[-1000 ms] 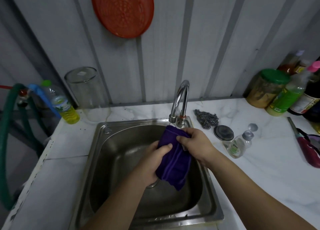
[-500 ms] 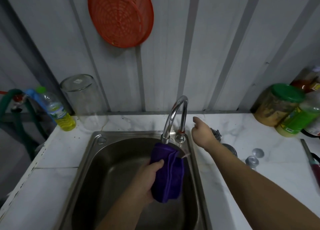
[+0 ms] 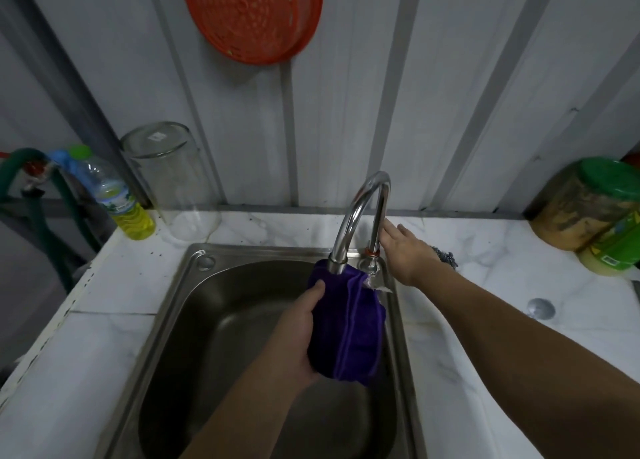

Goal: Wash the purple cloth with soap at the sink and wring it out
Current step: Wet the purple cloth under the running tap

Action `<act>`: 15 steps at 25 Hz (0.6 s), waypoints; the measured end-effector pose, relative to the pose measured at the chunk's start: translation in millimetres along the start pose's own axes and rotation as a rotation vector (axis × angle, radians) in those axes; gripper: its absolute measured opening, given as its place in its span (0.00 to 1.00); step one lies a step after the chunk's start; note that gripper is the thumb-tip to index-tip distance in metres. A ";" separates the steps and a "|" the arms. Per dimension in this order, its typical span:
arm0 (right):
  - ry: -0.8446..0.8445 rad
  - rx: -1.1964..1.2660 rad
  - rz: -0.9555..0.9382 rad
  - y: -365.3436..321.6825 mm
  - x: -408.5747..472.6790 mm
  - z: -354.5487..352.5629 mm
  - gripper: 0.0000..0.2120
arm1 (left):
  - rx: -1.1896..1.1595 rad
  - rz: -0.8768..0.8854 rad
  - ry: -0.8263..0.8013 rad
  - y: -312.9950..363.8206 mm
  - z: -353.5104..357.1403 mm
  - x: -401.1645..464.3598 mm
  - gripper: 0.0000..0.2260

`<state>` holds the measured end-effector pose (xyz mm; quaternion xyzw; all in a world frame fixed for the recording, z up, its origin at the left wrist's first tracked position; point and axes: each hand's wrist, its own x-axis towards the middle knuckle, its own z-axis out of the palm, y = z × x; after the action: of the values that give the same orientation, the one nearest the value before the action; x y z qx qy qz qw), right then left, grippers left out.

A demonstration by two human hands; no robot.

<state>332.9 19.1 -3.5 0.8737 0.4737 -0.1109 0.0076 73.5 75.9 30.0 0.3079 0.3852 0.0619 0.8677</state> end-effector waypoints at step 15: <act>0.042 -0.120 0.097 -8.9 1.1 5.4 0.34 | 0.047 -0.035 0.006 12.6 8.2 0.9 0.15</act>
<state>325.1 24.3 -8.2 0.8957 0.4367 -0.0634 0.0551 81.6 82.3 41.0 0.3213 0.3945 0.0385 0.8600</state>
